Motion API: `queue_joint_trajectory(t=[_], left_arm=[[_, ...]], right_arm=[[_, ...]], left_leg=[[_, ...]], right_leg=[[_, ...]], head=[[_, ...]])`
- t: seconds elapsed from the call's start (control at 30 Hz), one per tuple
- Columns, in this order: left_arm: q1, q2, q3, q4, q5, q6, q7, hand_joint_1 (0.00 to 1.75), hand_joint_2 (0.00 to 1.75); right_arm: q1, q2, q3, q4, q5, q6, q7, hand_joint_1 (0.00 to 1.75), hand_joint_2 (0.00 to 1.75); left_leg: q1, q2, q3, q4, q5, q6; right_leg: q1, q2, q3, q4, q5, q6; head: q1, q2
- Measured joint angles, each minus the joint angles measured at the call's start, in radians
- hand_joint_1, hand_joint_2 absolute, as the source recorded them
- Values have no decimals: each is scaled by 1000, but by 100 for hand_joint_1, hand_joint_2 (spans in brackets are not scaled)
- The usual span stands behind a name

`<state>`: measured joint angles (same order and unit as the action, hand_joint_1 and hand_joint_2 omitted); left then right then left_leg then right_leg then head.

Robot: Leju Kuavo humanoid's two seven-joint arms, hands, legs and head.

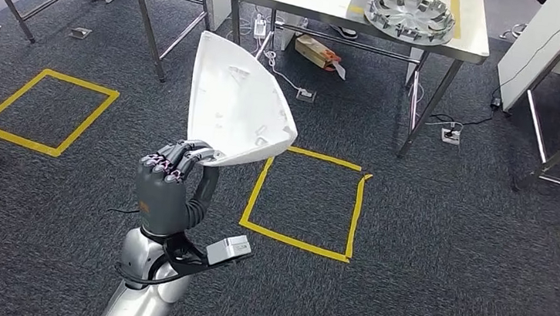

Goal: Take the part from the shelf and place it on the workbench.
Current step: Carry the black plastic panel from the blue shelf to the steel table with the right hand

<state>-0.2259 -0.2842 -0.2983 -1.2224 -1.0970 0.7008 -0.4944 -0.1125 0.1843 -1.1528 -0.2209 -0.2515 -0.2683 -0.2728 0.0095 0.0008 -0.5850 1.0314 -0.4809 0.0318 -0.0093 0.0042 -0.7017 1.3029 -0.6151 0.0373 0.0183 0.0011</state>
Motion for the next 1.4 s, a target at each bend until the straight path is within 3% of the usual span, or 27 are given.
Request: queue_joint_trajectory(t=[0.03, 0.07, 0.13, 0.2, 0.3, 0.37, 0.47, 0.5, 0.53, 0.6, 0.67, 0.73, 0.77, 0.8, 0.87, 0.97, 1.0, 1.03, 1.07, 1.13, 1.17, 1.23, 1.33, 1.4], left_arm=[[0, 0, 0, 0, 0, 0, 0, 175, 175], [0, 0, 0, 1, 1, 0, 0, 175, 175], [0, 0, -1, 1, 4, 0, -1, 175, 175], [0, 0, -1, 2, 8, 0, -1, 175, 175], [-1, 0, -1, 1, 7, 0, -2, 175, 175], [-1, 0, -1, -2, 2, 0, -2, 175, 175], [2, 2, 0, -3, -2, 0, -3, 175, 175], [4, 3, 0, -3, -3, 0, -3, 175, 175], [6, 3, 0, -4, -4, 0, -3, 175, 175], [8, 3, 1, -5, -5, 0, -2, 175, 175], [9, 4, 1, -6, -5, 0, -3, 175, 175], [11, 5, 2, -8, -6, 0, -3, 175, 175], [12, 4, 2, -9, -7, 0, -2, 175, 175], [12, 4, 2, -10, -8, 0, -2, 175, 175], [12, 2, 2, -13, -10, 0, -2, 175, 175], [12, 2, 4, -15, -10, 0, -1, 175, 175], [13, 2, 4, -15, -10, 0, -1, 175, 175], [13, 3, 5, -15, -10, 0, -2, 175, 175], [13, 3, 5, -15, -10, 0, -2, 175, 175], [13, 3, 5, -15, -9, 0, -3, 175, 175], [13, 3, 5, -15, -8, 0, -3, 175, 175], [12, 3, 5, -15, -7, 0, -5, 175, 175], [11, 3, 5, -15, -2, 0, -10, 175, 175], [8, 3, 5, -15, -1, 0, -12, 175, 175]], right_arm=[[1, 0, 0, 0, 0, 0, 0, 0, 0], [2, 0, 0, 0, 0, 0, 0, 0, 0], [1, 0, 0, 0, 0, 0, 0, 0, 0], [-3, 0, 0, 0, 0, 2, 1, 0, 0], [-5, 0, 0, 0, 0, 2, 2, 0, 0], [-4, 0, 0, 0, 0, 0, 5, 0, 0], [-5, 0, 0, 0, 0, -2, 8, 0, 0], [-4, 0, 0, 0, 0, -2, 9, 0, 0], [-4, 0, 0, 0, 0, -2, 10, 0, 0], [-3, 0, 0, 0, 0, -3, 11, 0, 0], [-4, 0, 0, 0, 0, -4, 11, 0, 0], [-5, 0, 0, 0, 0, -3, 11, 0, 0], [-4, 0, 0, 0, 0, -3, 11, 0, 0], [-3, 0, 0, 0, 0, -3, 11, 0, 0], [-2, 0, 0, 0, 0, -4, 10, 0, 0], [-6, 0, 0, 0, 0, -3, 10, 0, 0], [-6, 0, 0, 0, 0, -1, 10, 0, 0], [-5, 0, 0, 0, 0, -2, 11, 0, 0], [-4, 0, 0, 0, 0, -2, 11, 0, 0], [-3, 0, 0, 0, 0, -4, 12, 0, 0], [-4, -1, 0, 0, 0, -3, 12, 0, 0], [-5, -1, 0, 0, 0, 1, 14, 0, 0], [-5, 0, 0, 0, 0, 1, 15, 0, 0], [-5, 0, 0, 0, 0, 0, 16, 0, 0]], left_leg=[[0, 3, 6, 0, -5, -1], [0, 7, 14, 0, -12, -3], [-4, 17, 31, 1, -26, -11], [-10, 30, 42, 1, -38, -22], [-10, 51, 55, -3, -52, -39], [-8, 38, 40, 45, -81, -49], [-5, 9, -69, 238, -155, -57], [-5, 7, -102, 282, -159, -57], [-5, 5, -117, 288, -141, -57], [-4, -7, -89, 189, -56, -53], [0, -48, -39, 58, 9, -48], [-2, -73, -19, 8, 16, -40], [-3, -67, -16, 5, 15, -35], [-3, -62, -13, 2, 15, -27], [0, -51, -3, -5, 15, -14], [1, -33, 5, -6, 5, -5], [1, -29, 7, -4, 1, -4], [1, -25, 10, -3, -4, -5], [1, -23, 16, -2, -10, -6], [1, -20, 31, -1, -22, -11], [-1, -19, 37, -1, -29, -16], [-3, -18, 43, -3, -37, -26], [-3, -16, 52, -5, -47, -42], [-3, -14, 27, 54, -76, -52]], right_leg=[[-1, -1, -10, -9, 27, 0], [-1, -6, 1, -56, 69, -1], [4, -44, 51, -197, 151, -8], [13, -71, 77, -269, 175, -22], [14, -44, 81, -276, 167, -40], [8, -25, 92, -282, 165, -53], [5, 4, 103, -283, 157, -64], [5, 15, 107, -283, 154, -64], [5, 27, 111, -283, 150, -63], [5, 50, 125, -282, 142, -58], [6, 71, 133, -279, 133, -49], [4, 85, 131, -279, 127, -35], [2, 91, 129, -281, 126, -28], [-1, 91, 130, -281, 124, -22], [-1, 62, 116, -245, 105, -10], [0, 10, 15, -66, 33, 1], [-1, 5, -19, -18, 24, 3], [-2, 3, -35, -5, 36, 4], [-2, 3, -30, -31, 67, 3], [0, 0, 27, -166, 148, -4], [3, -2, 55, -226, 171, -10], [10, -4, 80, -278, 177, -23], [8, -2, 90, -286, 171, -39], [1, -2, 105, -293, 166, -51]], head=[[0, 0], [1, 0], [2, 0], [2, 0], [0, 0], [-1, 0], [-5, 0], [-5, 0], [-5, 0], [-6, 0], [-6, 0], [-7, 0], [-7, 0], [-7, 0], [-4, 0], [2, 0], [2, 0], [2, 0], [2, 0], [2, 0], [2, 0], [1, 0], [0, 0], [-6, 0]])
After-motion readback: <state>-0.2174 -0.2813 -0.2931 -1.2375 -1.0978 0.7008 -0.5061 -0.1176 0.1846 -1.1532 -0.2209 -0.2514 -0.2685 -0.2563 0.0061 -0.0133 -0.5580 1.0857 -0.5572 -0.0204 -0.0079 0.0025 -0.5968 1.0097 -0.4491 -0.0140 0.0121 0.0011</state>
